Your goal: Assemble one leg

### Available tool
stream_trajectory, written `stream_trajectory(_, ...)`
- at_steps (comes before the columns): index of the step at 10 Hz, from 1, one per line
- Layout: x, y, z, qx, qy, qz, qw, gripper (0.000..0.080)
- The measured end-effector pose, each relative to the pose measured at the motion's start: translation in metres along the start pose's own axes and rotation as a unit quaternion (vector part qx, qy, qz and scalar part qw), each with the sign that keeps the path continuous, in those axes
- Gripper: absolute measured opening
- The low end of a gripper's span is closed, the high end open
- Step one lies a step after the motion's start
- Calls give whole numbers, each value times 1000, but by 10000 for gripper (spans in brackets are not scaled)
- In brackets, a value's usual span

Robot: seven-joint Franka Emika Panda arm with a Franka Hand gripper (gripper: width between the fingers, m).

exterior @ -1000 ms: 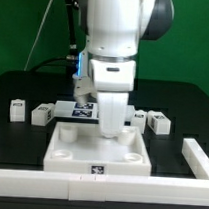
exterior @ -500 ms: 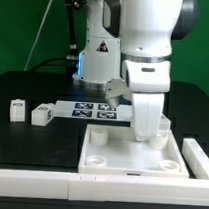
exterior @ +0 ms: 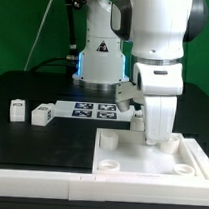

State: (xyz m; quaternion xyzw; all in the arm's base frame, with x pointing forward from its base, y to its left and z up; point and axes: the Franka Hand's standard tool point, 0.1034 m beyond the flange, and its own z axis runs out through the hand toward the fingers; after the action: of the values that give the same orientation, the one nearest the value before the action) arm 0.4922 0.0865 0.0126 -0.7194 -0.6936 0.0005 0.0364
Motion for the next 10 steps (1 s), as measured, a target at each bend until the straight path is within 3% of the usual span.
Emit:
stream_trajectory(1,0,0,0,0,0,0,1000,64)
stream_trajectory(2,-1,0,0,0,0,1,1000,271)
stream_trajectory(3,-1,0,0,0,0,1,1000,271)
stream_trajectory(4,-1,0,0,0,0,1,1000,478)
stream_trajectory(5,-1,0,0,0,0,1,1000,478)
stream_trajectory(6,-1,0,0,0,0,1,1000,614)
stream_trajectory(10,-2,0,-1,-1,0,5,1000,649)
